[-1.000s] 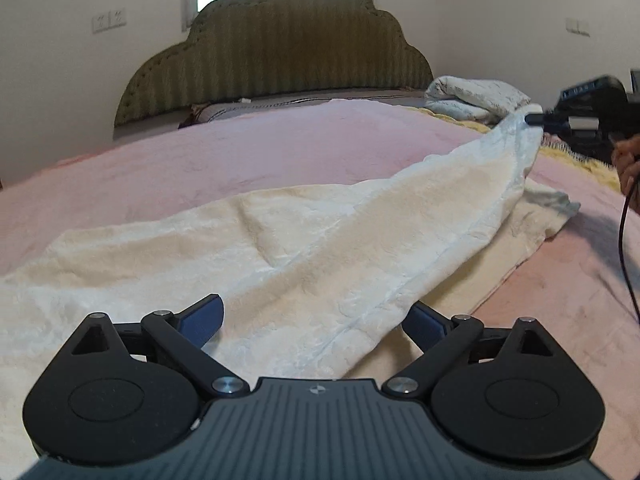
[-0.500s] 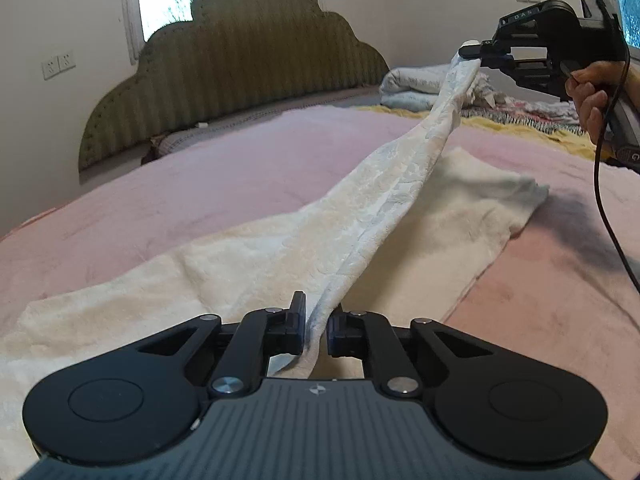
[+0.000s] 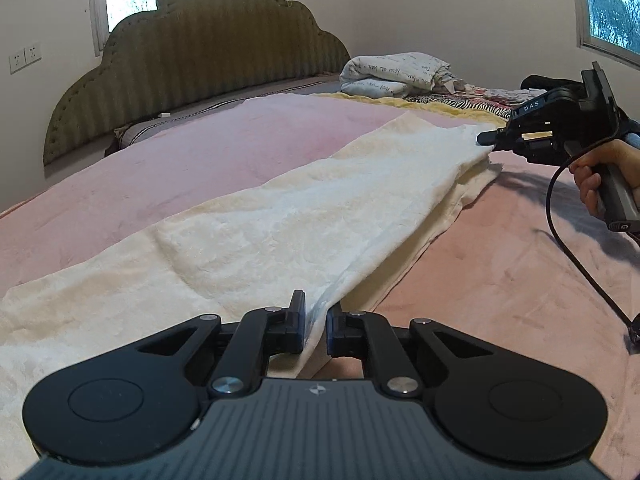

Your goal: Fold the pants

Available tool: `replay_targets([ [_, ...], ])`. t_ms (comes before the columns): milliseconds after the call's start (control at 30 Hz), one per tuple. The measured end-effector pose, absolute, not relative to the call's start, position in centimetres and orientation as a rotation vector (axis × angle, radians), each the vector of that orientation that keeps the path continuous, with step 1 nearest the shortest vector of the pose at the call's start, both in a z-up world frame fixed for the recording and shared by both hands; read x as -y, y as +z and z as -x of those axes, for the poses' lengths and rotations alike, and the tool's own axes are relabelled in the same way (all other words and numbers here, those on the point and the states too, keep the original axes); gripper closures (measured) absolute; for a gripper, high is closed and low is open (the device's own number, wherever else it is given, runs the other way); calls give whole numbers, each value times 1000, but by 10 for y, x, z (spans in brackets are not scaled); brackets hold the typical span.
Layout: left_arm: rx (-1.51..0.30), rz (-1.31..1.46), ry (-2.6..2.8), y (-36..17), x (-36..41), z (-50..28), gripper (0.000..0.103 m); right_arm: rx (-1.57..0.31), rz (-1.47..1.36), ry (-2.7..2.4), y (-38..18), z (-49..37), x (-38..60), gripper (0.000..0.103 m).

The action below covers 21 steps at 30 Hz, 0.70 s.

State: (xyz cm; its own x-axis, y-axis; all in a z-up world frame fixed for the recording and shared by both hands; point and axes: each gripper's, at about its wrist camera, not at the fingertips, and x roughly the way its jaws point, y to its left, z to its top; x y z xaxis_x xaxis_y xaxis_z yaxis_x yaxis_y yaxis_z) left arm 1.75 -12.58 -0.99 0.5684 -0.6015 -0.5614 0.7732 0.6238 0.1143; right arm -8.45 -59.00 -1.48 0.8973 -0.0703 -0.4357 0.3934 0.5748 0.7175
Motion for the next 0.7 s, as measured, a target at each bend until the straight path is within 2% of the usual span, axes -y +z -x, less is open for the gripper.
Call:
replay_targets([
  [133, -524, -397, -837, -21, 127, -18, 92, -399, -874, -300, -8, 85, 584, 97],
  [200, -520, -393, -829, -20, 125, -18, 79, -421, -867, -325, -7, 83, 582, 97],
  [233, -524, -388, -833, -18, 123, -18, 79, -443, -851, -345, -6, 81, 581, 95],
  [267, -532, -388, -830, -16, 122, -17, 70, -478, -844, -358, -7, 79, 581, 94],
  [300, -539, -384, -825, -13, 120, -17, 58, -498, -847, -374, -8, 80, 583, 93],
  [400, -533, -297, -850, -1, 108, -16, 32, -420, -798, -505, 7, 90, 578, 93],
  [500, -516, -168, -827, 9, 97, -24, 24, -340, -587, -594, 33, 81, 563, 93],
  [600, -521, -115, -703, 8, 96, -41, 22, -446, -458, -374, 45, 31, 550, 93],
  [700, -578, -117, -613, -6, 95, -57, 22, -584, -370, -207, 33, -26, 534, 93],
])
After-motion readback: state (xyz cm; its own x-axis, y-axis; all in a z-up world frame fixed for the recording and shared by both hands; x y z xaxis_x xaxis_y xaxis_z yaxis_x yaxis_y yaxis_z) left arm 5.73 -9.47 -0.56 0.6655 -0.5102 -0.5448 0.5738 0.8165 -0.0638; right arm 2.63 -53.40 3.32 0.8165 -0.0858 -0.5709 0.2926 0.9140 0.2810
